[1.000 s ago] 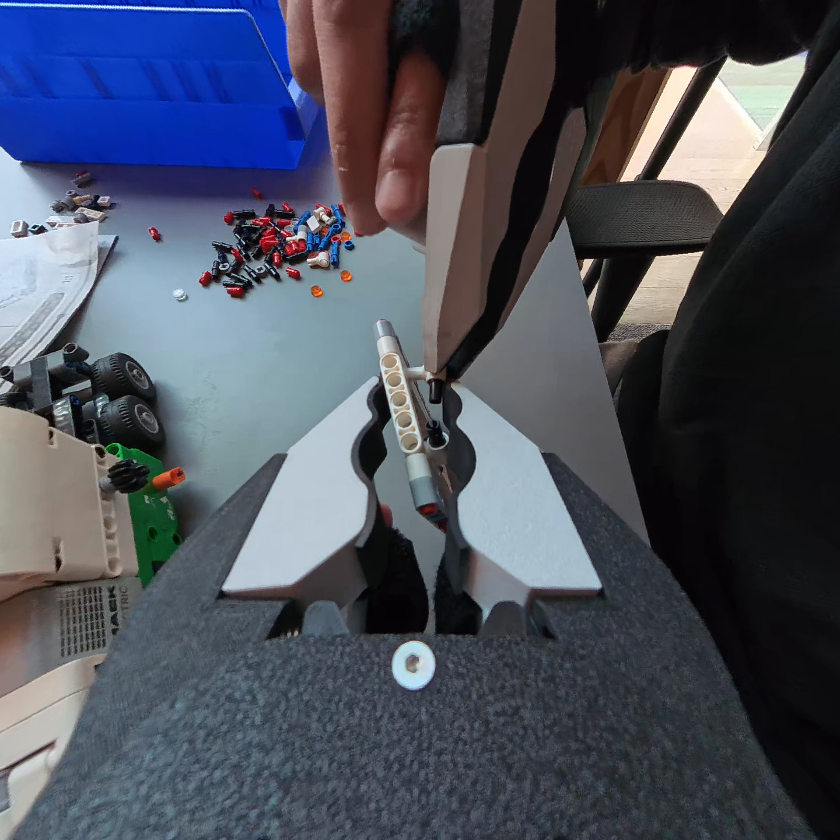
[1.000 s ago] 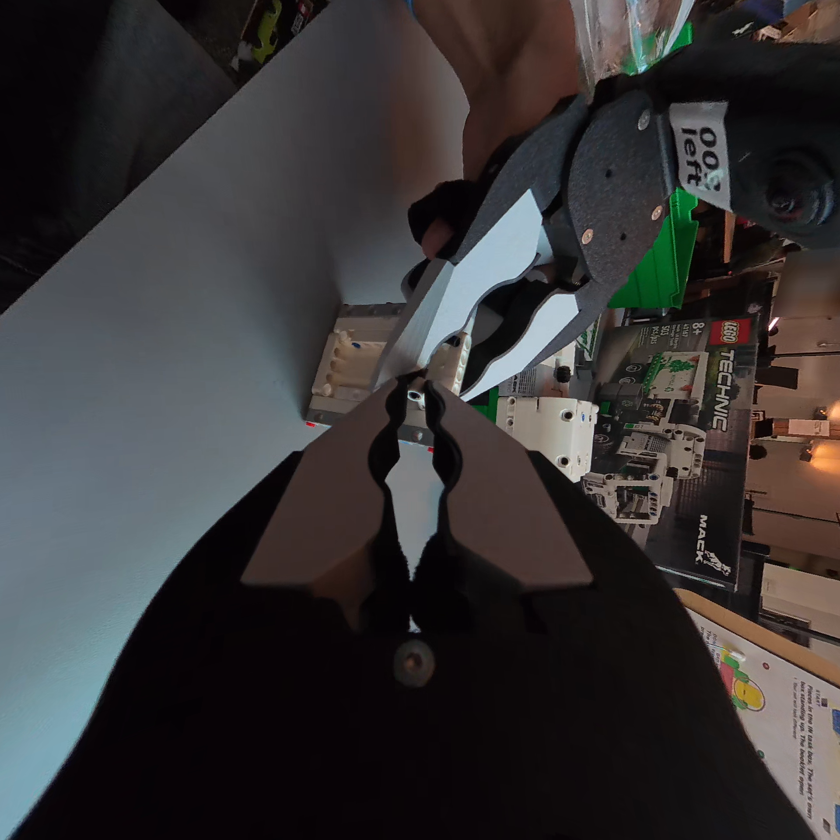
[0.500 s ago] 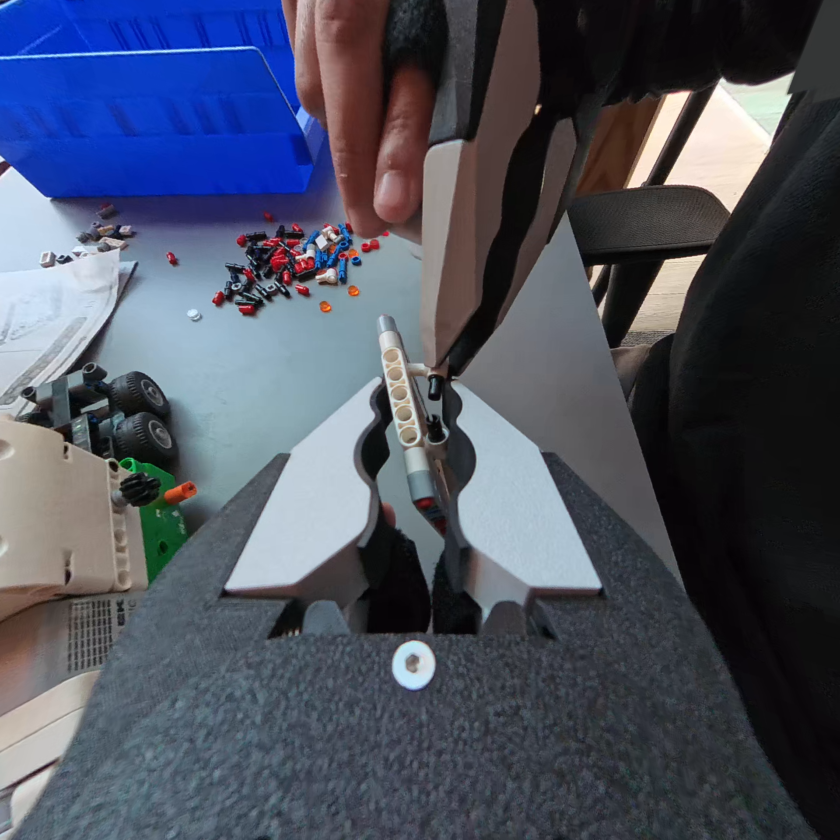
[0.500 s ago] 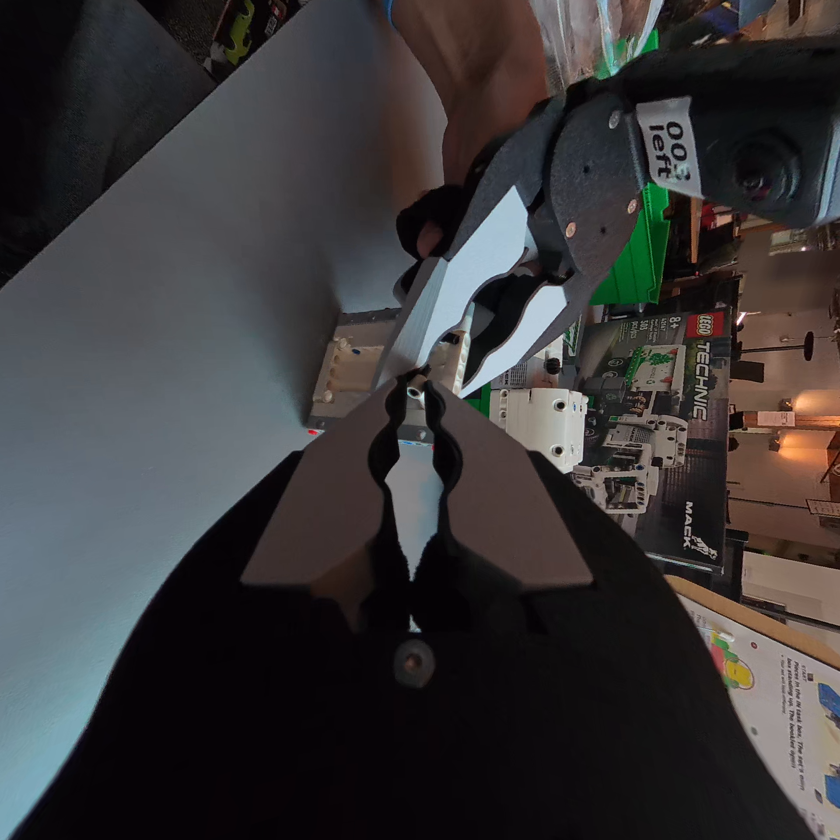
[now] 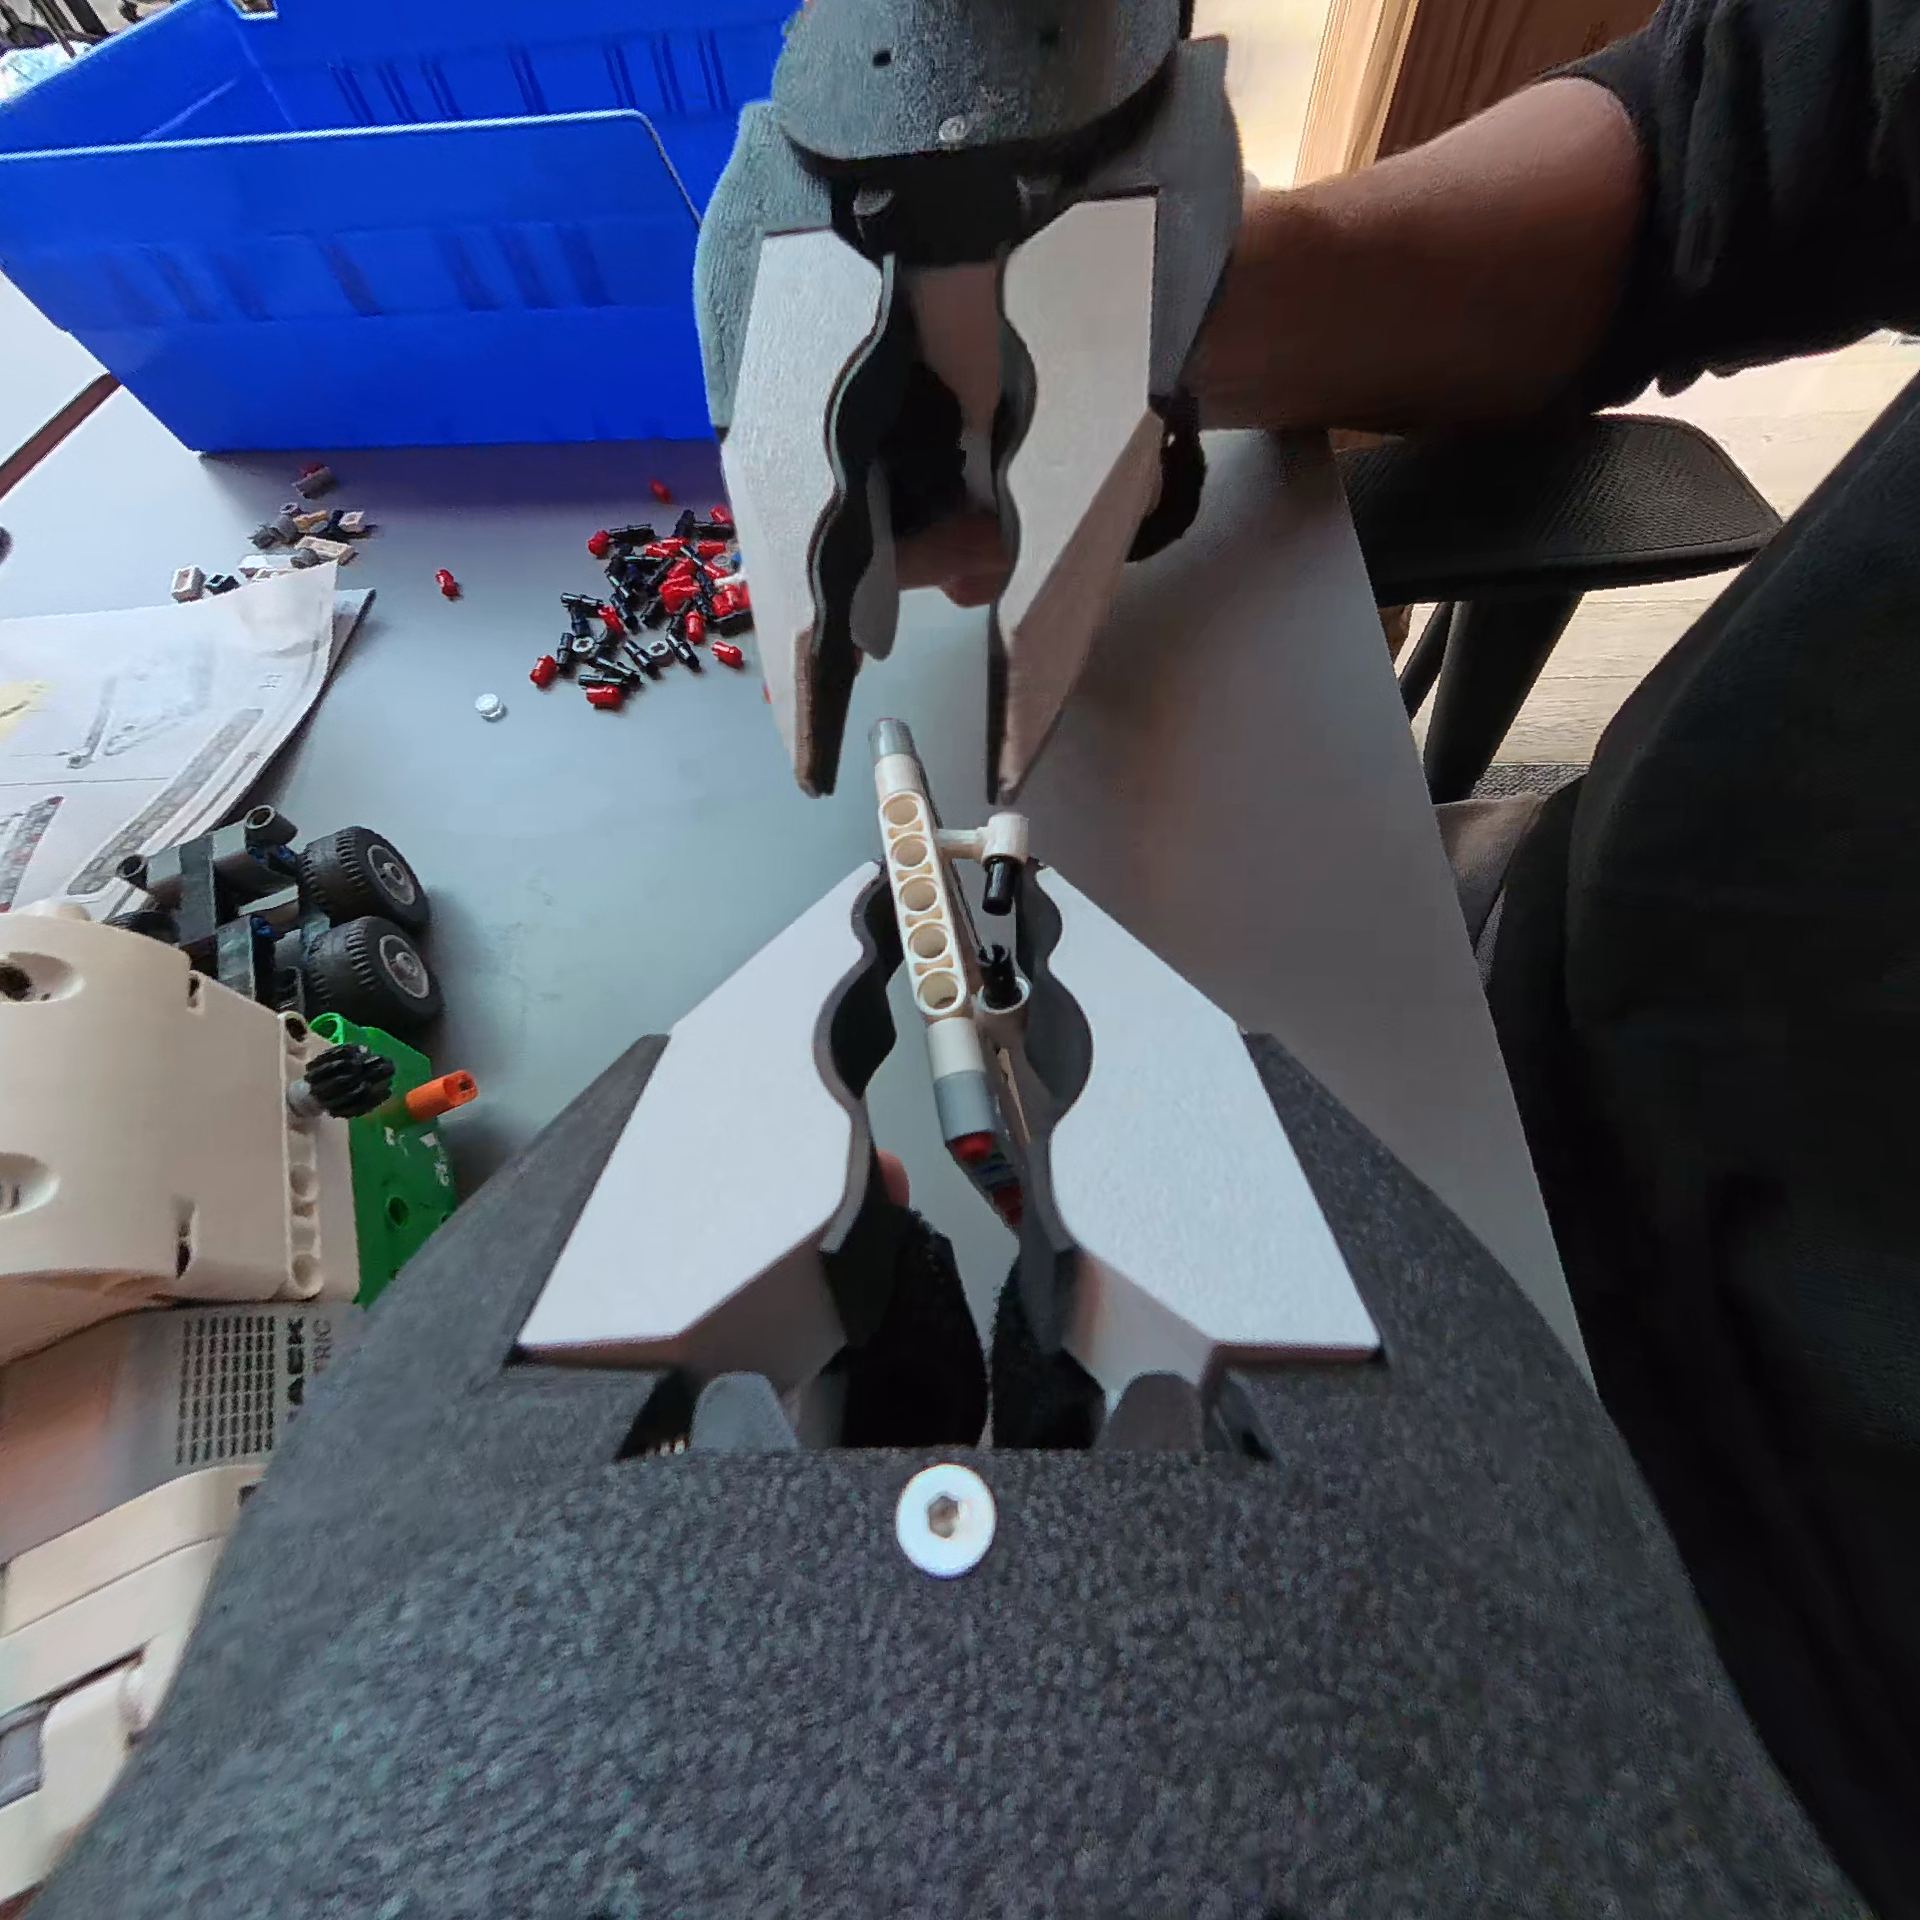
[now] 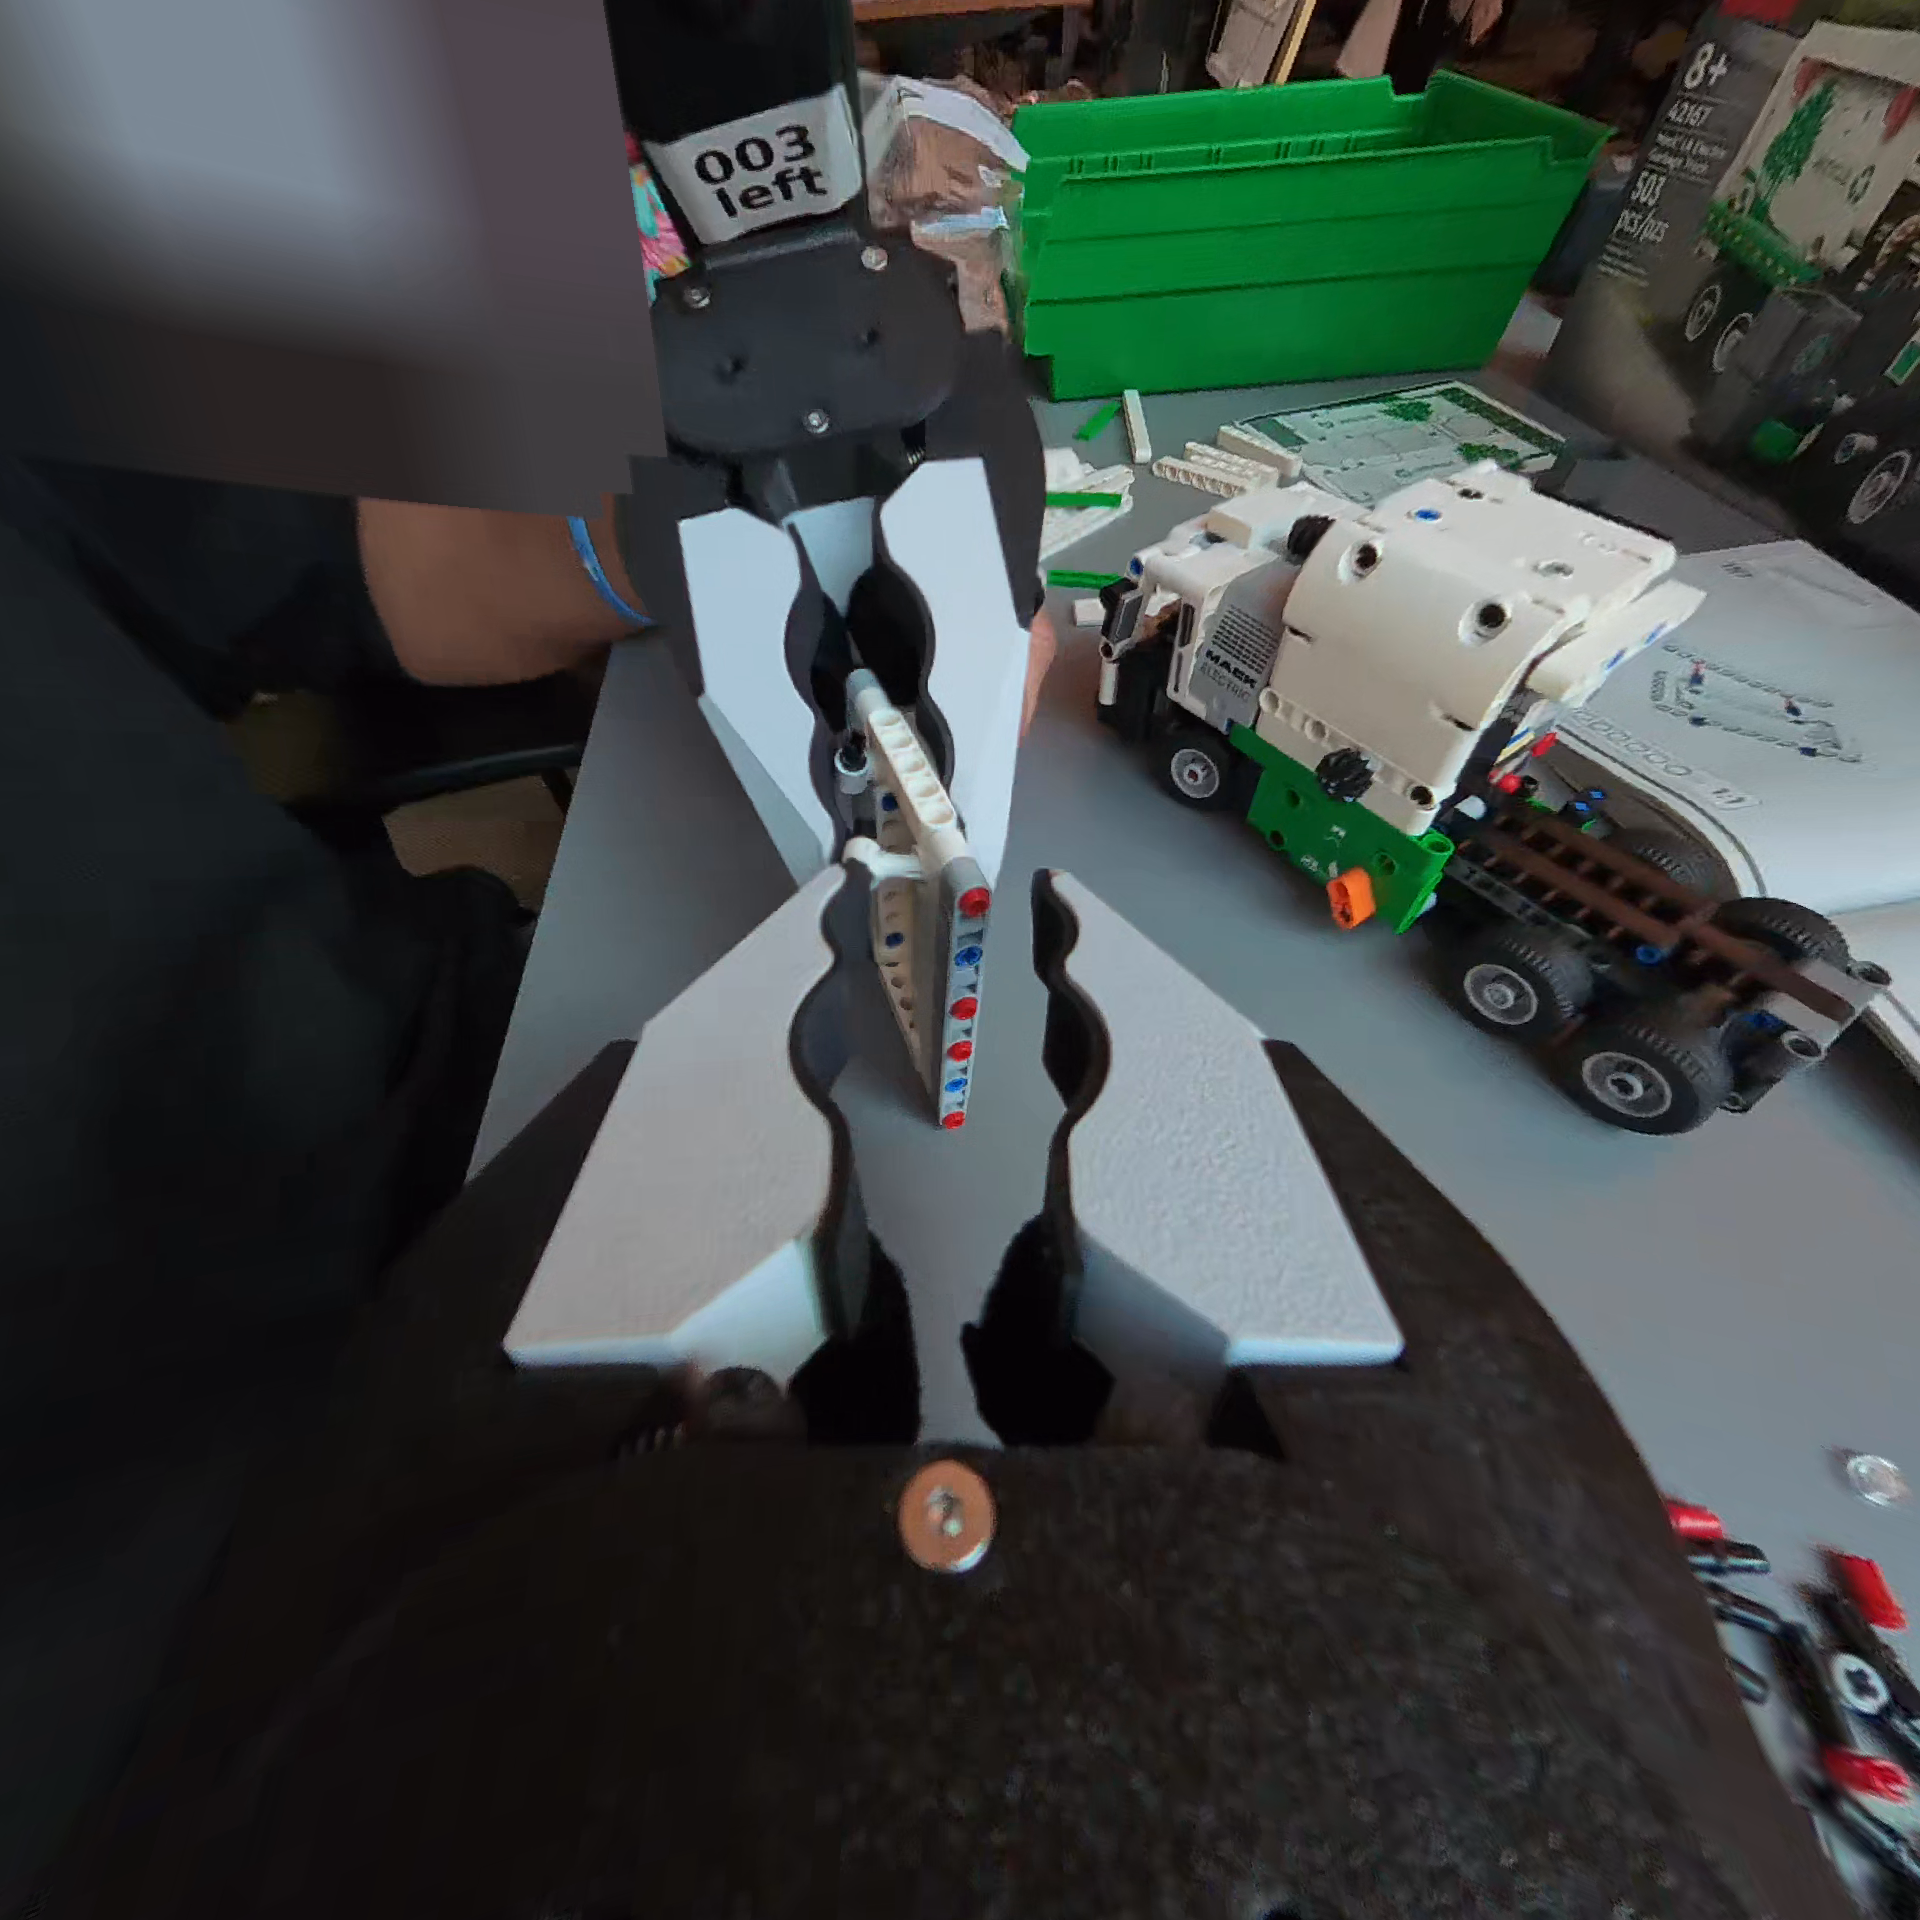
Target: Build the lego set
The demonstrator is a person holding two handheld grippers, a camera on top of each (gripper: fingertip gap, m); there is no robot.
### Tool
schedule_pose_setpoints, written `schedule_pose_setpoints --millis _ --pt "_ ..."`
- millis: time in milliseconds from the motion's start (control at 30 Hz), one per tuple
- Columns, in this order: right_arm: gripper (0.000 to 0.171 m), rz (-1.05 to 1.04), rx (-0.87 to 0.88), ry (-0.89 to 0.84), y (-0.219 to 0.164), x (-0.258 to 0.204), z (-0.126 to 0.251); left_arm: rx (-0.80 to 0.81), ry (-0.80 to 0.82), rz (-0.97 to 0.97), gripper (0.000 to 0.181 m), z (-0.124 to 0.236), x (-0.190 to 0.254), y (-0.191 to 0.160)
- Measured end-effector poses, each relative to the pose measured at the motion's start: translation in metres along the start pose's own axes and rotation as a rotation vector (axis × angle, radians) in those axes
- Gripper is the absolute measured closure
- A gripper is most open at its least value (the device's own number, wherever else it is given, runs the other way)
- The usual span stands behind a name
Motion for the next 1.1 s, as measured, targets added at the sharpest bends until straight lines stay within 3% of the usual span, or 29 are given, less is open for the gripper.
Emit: schedule_pose_setpoints --millis 1100 --pt "0.16 -0.022 0.024 0.056 -0.0041 0.0023 -0.003 0.003 -0.004 0.008 0.163 -0.0025 -0.0004 0.0007"
Point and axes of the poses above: each gripper's, where its closed fingertips meet, z back along the fingers, y out of its top, x = y × z across the jaws, the point moved 3 cm from there along z, back along the fingers, and after that the axes turned 6 degrees about -y, right-handed, at the moved point
